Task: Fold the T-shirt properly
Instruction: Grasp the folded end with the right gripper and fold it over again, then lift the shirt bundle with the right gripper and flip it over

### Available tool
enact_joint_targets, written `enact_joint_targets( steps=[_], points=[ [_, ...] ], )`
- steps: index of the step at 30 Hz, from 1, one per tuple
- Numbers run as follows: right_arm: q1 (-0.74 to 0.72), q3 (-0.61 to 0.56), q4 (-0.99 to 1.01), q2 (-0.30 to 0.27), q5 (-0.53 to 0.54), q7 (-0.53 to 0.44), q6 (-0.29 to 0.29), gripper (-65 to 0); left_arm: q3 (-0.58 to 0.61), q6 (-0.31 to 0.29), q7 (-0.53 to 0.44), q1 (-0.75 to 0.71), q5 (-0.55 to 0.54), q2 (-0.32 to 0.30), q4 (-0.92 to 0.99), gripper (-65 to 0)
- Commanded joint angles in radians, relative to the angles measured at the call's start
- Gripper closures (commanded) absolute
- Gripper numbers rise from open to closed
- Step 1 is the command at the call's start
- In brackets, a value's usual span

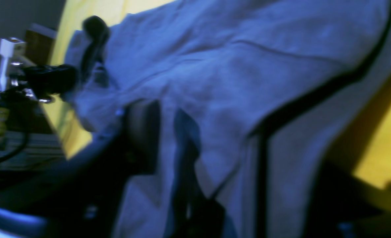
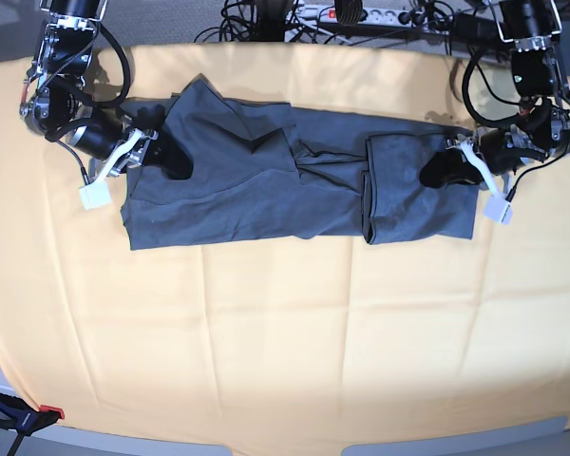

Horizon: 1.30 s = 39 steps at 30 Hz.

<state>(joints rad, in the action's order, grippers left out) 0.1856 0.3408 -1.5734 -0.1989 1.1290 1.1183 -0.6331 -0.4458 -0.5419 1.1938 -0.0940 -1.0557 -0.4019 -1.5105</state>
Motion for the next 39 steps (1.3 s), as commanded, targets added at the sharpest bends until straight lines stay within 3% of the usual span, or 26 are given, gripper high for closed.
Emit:
enact_joint_targets(
  steps=[1, 5, 8, 12, 19, 22, 26, 31, 36, 39],
  points=[
    [-0.014, 0.013, -0.011, -0.015, -0.007, 0.000, 0.000, -25.7, -0.006, -0.003, 0.010, 0.006, -0.010, -0.019, -0.013, 0.0],
    [-0.035, 0.069, -0.012, -0.016, -0.008, 0.001, -0.001, 0.0, -0.010, -0.003, 0.011, 0.009, -0.089, -0.020, -0.013, 0.0],
    [-0.051, 0.124, -0.022, -0.016, -0.013, 0.008, -0.039, 0.0, -0.014, -0.004, 0.016, 0.009, -0.155, -0.031, -0.013, 0.0],
    [-0.070, 0.197, -0.039, -0.045, -0.012, 0.046, -0.040, 0.0, -0.066, -0.031, 0.019, 0.011, -0.208, -0.050, -0.013, 0.0],
    [-0.070, 0.256, -0.047, -0.219, -0.014, 0.056, -0.006, 0.0, -0.246, -0.034, 0.049, 0.010, -0.243, -0.051, -0.013, 0.0],
    [-0.070, 0.256, -0.087, -0.294, -0.111, 0.056, 0.034, 0.0, -0.267, -0.034, 0.049, 0.003, -0.240, -0.053, -0.013, 0.0],
    [-0.070, 0.256, -0.197, -0.339, -0.130, 0.053, 0.100, 0.0, -0.263, -0.034, 0.052, 0.003, -0.240, -0.049, -0.013, 0.0],
    [-0.069, 0.255, -0.397, -0.270, 0.039, 0.084, 0.078, 0.0, -0.253, -0.034, 0.056, 0.003, -0.240, -0.047, -0.013, 0.0],
    [-0.064, 0.211, -0.488, -0.113, 0.181, 0.126, 0.027, 0.0, -0.253, -0.034, 0.056, 0.003, -0.239, -0.047, -0.013, 0.0],
    [-0.064, 0.119, -0.488, -0.026, 0.180, 0.124, -0.009, 0.0, -0.253, -0.034, 0.058, 0.003, -0.240, -0.047, -0.013, 0.0]
  ],
)
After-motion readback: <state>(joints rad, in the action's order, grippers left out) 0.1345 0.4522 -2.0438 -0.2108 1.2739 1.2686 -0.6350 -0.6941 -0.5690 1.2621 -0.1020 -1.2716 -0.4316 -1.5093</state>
